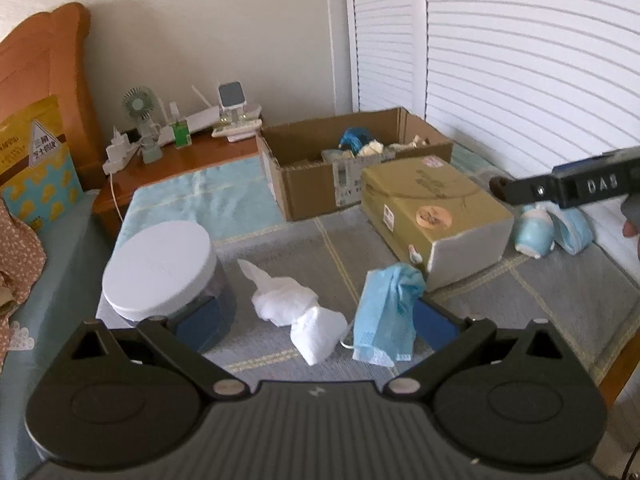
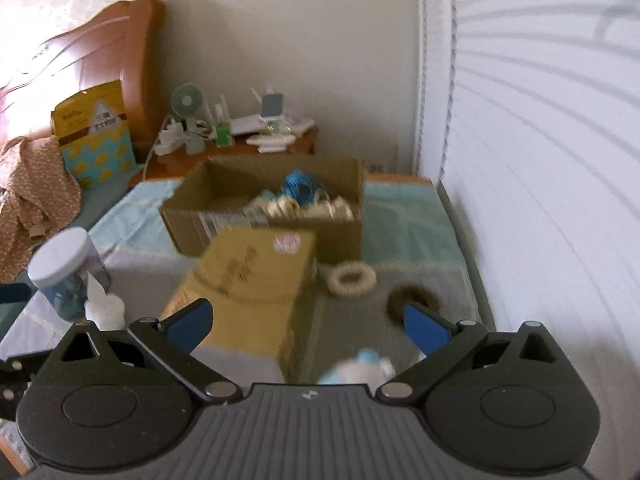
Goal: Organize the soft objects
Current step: 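Withdraw the right tool from the box while the left tool approaches the blue face mask, then close the left tool on the blue face mask while the right tool approaches the doll figurine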
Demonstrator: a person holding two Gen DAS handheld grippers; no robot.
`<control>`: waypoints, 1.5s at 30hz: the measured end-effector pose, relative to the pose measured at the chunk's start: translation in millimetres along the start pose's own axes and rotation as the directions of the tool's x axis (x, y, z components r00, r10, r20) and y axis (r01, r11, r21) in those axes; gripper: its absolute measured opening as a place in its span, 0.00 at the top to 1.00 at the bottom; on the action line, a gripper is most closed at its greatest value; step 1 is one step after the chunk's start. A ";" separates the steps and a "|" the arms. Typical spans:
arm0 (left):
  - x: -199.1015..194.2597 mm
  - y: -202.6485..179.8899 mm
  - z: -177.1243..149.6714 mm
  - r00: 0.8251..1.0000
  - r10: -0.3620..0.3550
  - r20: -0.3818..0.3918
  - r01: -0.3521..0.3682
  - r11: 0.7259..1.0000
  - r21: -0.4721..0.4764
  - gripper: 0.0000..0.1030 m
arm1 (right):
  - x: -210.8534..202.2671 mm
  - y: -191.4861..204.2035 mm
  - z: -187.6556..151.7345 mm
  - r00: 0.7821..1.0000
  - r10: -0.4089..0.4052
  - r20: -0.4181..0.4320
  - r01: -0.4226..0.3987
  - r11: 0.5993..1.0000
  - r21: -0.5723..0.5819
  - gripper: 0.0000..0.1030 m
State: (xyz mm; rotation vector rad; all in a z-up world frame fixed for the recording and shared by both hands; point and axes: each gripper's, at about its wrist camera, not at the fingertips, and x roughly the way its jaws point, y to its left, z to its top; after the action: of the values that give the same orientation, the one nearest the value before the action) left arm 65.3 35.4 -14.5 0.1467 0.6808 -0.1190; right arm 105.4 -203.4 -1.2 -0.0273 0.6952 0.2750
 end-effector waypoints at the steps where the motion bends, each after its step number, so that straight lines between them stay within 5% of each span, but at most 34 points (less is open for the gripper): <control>1: 1.1 -1.3 -0.7 1.000 0.000 -0.005 0.000 1.000 0.004 0.01 | 1.7 -0.2 -3.7 1.000 -0.004 -0.010 0.004 1.000 -0.003 0.00; 12: 4.8 -5.3 -0.4 1.000 -0.003 -0.027 0.004 1.000 0.017 0.01 | 19.8 3.7 -21.4 0.997 -0.012 -0.079 0.008 0.998 -0.060 0.00; 20: 10.2 -9.7 -0.7 0.998 -0.046 -0.039 0.047 0.998 0.029 0.01 | -1.6 12.0 -37.6 0.990 0.059 -0.131 -0.067 0.996 -0.056 0.00; 32: 23.4 -10.2 1.3 0.990 -0.137 -0.035 0.139 0.989 0.041 0.03 | 13.7 17.7 -63.0 0.980 -0.007 -0.200 -0.012 0.995 -0.097 0.00; 45: 52.6 -27.5 9.8 0.979 -0.191 -0.075 0.200 0.970 0.141 0.38 | 13.5 22.9 -69.2 0.982 -0.033 -0.184 0.007 0.990 -0.140 0.00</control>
State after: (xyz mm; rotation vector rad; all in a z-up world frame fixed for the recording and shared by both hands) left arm 107.6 3.5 -43.0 0.2261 0.7467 -0.3565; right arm 65.8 -186.1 -61.5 -0.1947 0.8606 0.3035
